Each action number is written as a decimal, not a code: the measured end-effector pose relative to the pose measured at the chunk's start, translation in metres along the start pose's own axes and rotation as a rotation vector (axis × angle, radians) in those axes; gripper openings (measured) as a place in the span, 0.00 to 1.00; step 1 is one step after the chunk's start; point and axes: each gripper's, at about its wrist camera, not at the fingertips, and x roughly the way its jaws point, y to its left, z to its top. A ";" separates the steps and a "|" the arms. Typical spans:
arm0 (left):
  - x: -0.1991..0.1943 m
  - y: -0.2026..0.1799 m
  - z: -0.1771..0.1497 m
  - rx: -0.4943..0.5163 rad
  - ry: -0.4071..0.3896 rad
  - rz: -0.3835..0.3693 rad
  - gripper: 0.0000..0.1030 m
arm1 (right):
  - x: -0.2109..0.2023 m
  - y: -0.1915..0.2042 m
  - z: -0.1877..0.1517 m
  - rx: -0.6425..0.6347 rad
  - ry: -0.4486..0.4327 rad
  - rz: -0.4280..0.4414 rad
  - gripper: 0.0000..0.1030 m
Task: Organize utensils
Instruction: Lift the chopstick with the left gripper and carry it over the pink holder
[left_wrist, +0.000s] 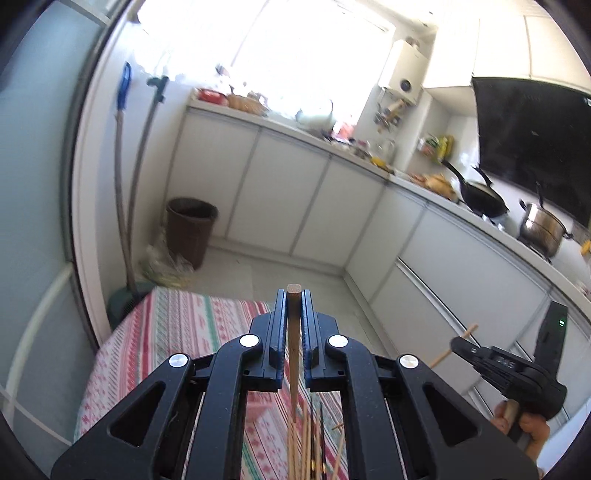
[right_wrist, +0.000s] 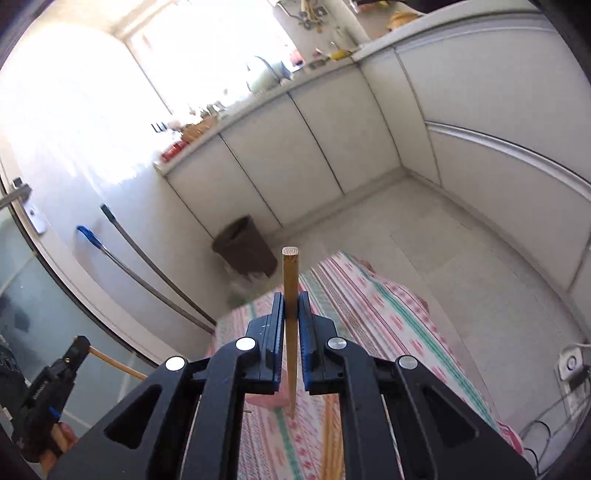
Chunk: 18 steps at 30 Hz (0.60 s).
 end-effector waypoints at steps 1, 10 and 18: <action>0.003 0.002 0.004 -0.001 -0.017 0.023 0.06 | 0.005 0.005 0.005 0.004 -0.006 0.017 0.07; 0.078 0.036 -0.002 -0.019 0.041 0.103 0.07 | 0.052 0.041 0.017 -0.015 0.004 0.095 0.08; 0.072 0.064 -0.002 -0.087 0.028 0.102 0.26 | 0.075 0.069 0.002 -0.093 0.000 0.067 0.08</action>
